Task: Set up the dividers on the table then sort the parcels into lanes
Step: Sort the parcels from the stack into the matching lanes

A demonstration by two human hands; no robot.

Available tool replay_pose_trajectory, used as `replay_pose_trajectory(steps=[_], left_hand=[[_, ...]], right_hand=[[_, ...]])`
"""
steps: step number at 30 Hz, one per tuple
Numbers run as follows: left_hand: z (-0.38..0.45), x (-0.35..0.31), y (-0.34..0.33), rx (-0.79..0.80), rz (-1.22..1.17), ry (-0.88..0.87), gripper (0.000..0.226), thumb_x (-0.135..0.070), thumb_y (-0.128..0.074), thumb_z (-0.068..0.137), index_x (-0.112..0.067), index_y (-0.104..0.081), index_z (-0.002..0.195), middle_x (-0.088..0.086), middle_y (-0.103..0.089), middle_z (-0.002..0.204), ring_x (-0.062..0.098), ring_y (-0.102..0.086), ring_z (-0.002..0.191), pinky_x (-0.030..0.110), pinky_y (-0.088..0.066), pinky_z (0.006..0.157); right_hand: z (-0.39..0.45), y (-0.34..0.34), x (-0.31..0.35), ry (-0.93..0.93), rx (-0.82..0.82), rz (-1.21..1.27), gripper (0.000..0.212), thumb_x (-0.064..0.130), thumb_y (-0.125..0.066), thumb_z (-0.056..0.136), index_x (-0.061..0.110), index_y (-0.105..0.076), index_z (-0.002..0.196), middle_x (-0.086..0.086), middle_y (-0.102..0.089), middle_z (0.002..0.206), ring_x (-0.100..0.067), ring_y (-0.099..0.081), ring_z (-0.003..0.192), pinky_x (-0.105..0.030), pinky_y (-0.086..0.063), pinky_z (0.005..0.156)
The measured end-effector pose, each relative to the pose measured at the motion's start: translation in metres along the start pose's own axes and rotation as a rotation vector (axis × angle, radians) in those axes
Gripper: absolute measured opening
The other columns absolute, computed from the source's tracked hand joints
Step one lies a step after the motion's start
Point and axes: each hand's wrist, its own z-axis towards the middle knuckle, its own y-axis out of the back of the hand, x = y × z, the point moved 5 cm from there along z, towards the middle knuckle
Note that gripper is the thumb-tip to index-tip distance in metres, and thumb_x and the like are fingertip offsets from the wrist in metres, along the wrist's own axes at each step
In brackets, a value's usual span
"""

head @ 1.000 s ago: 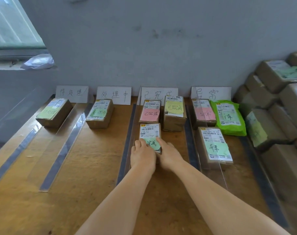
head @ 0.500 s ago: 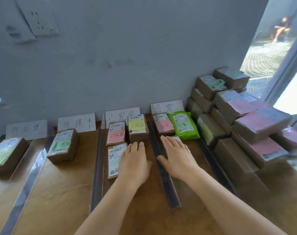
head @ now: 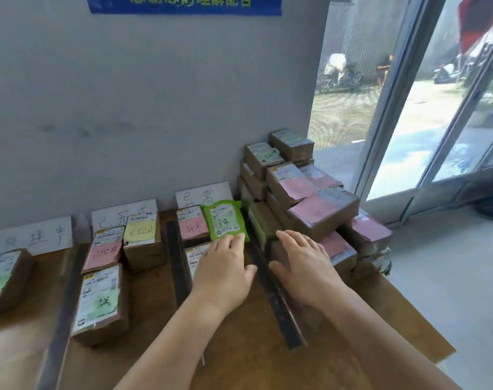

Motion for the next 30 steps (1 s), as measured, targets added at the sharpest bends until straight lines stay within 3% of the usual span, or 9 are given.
replay_pose_trajectory(steps=[5,12,18,21,25,30], left_hand=[[0.030,-0.056,-0.024,0.020,-0.002,0.025,0.066,-0.042,-0.049,0.096,-0.020,-0.021,0.151,-0.001,-0.032,0.152,0.017,-0.026,0.140,0.032,-0.024,0.115],[0.081,-0.108,-0.057,0.098,-0.019,0.062,0.077,-0.046,-0.054,0.093,-0.017,-0.016,0.152,0.001,-0.024,0.155,0.019,-0.023,0.142,0.034,-0.023,0.115],[0.116,-0.115,-0.073,0.178,-0.031,0.149,0.087,-0.049,-0.060,0.089,-0.018,-0.010,0.154,0.004,-0.010,0.161,0.021,-0.012,0.147,0.037,-0.018,0.118],[0.129,-0.113,-0.073,0.213,-0.028,0.192,0.090,-0.049,-0.066,0.083,-0.017,-0.017,0.152,0.006,-0.017,0.158,0.024,-0.022,0.144,0.039,-0.026,0.115],[0.139,-0.103,-0.078,0.245,-0.096,0.249,0.081,-0.046,-0.076,0.074,-0.019,-0.035,0.138,0.002,-0.041,0.139,0.021,-0.046,0.123,0.038,-0.041,0.103],[0.139,-0.097,-0.083,0.220,-0.175,0.259,0.077,-0.042,-0.080,0.069,-0.019,-0.038,0.128,-0.001,-0.041,0.127,0.017,-0.049,0.110,0.029,-0.042,0.088]], right_hand=[[0.009,0.026,-0.063,0.002,0.022,0.033,0.061,0.045,-0.047,0.095,0.026,-0.025,0.148,0.007,-0.026,0.154,-0.016,-0.017,0.144,-0.034,-0.012,0.117],[0.040,0.048,-0.138,-0.039,0.040,0.141,0.063,0.044,-0.049,0.093,0.024,-0.025,0.148,0.004,-0.027,0.152,-0.020,-0.025,0.139,-0.038,-0.025,0.111],[0.069,0.059,-0.167,-0.077,-0.004,0.213,0.070,0.038,-0.052,0.094,0.023,-0.013,0.151,-0.003,-0.010,0.159,-0.025,-0.013,0.144,-0.037,-0.016,0.115],[0.078,0.058,-0.174,-0.103,-0.029,0.254,0.070,0.037,-0.052,0.094,0.022,-0.014,0.150,-0.008,-0.015,0.156,-0.029,-0.017,0.141,-0.038,-0.019,0.113],[0.084,0.053,-0.178,-0.139,-0.022,0.279,0.068,0.039,-0.052,0.093,0.019,-0.019,0.148,-0.008,-0.031,0.149,-0.029,-0.027,0.135,-0.037,-0.021,0.111],[0.085,0.050,-0.176,-0.162,-0.037,0.308,0.069,0.039,-0.053,0.093,0.017,-0.019,0.149,-0.009,-0.033,0.147,-0.023,-0.026,0.137,-0.035,-0.020,0.112]])
